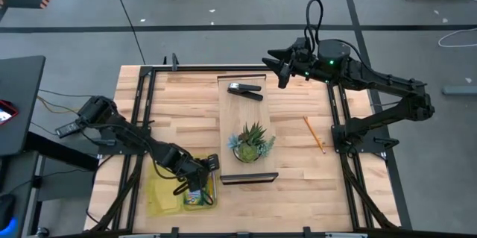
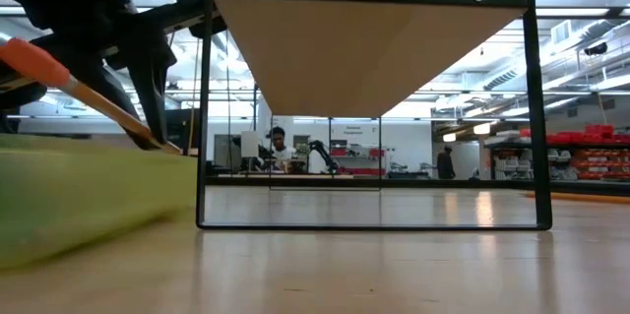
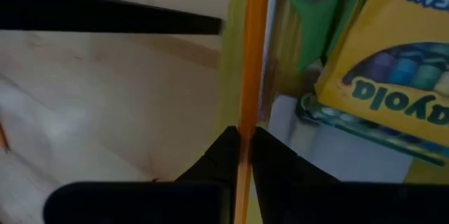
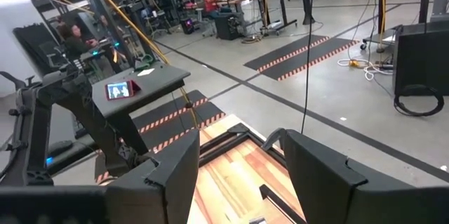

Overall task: Pack school essentials
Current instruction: Put the left yellow pencil into the yellow supply box

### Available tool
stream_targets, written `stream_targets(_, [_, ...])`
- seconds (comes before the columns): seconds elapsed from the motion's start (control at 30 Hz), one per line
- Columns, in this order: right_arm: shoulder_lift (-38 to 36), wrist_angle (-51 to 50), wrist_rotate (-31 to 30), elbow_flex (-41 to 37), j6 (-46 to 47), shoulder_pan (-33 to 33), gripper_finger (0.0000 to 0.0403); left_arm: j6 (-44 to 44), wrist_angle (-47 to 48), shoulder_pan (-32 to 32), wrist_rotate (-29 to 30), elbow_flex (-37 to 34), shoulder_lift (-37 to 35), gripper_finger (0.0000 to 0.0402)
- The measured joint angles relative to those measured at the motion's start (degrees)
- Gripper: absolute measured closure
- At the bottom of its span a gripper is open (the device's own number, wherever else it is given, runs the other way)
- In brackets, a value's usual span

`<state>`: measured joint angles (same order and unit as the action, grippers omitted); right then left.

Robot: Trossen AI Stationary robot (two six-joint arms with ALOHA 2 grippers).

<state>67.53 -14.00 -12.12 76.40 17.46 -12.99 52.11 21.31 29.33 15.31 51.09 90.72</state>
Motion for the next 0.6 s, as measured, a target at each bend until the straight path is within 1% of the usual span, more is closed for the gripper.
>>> stream_targets(0.33, [0.00,-0.02,0.00,0.00,-0.07,0.00,0.0189,-0.47,-0.12,-0.29,-2.51,0.00,0.04,0.0370])
stream_targets(0.6, [0.00,-0.02,0.00,0.00,-0.09,0.00,0.0189,-1.50,-0.44,-0.55,-2.68,0.00,3.97,0.0369])
